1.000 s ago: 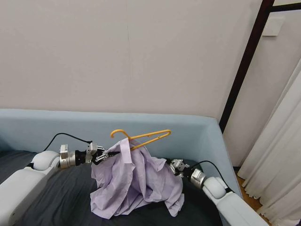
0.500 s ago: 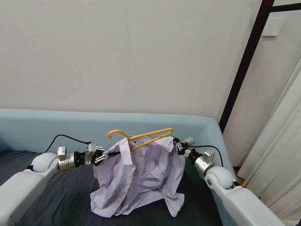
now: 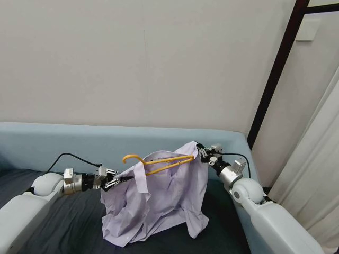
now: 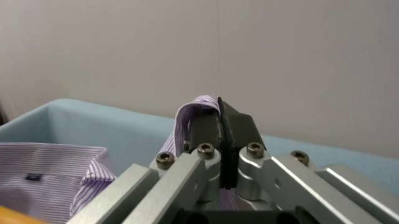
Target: Pick up the clothes from the sofa and hang them on the clothes hanger.
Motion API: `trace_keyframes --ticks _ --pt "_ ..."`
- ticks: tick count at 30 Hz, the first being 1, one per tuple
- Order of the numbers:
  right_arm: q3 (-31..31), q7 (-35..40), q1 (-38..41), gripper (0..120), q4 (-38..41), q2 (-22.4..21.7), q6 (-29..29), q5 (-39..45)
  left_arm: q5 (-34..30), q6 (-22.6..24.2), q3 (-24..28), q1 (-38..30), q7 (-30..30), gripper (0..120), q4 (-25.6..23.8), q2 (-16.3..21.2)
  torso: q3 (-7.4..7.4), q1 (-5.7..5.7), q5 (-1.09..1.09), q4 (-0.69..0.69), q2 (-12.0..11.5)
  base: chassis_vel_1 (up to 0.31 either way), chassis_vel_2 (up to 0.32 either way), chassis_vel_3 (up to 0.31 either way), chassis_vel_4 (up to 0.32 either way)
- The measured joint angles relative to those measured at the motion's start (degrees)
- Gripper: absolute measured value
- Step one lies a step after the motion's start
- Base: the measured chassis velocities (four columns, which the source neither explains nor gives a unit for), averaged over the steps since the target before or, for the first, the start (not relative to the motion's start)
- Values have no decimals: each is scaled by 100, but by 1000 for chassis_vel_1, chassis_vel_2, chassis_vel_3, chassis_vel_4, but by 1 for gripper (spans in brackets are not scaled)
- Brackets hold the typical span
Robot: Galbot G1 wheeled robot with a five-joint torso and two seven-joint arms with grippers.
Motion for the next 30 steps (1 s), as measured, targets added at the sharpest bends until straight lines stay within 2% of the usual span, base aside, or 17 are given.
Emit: trace_keyframes --ticks 8,19,23,30 --pt "100 -131 -15 0 238 -33 226 -428 160 8 5 -133 -309 1 128 -34 0 0 1 1 0 0 0 0 0" --pt "180 -257 -126 0 690 -138 399 -297 246 -78 -25 -151 -336 1 421 -83 0 0 1 1 0 0 0 0 0" --pt "211 -264 -184 0 706 -156 417 -367 184 -84 -46 -156 -340 1 470 -116 0 0 1 1 0 0 0 0 0" --pt "249 -65 -216 0 631 -212 411 -616 -277 -133 -53 -119 -320 1 563 -176 0 0 1 1 0 0 0 0 0"
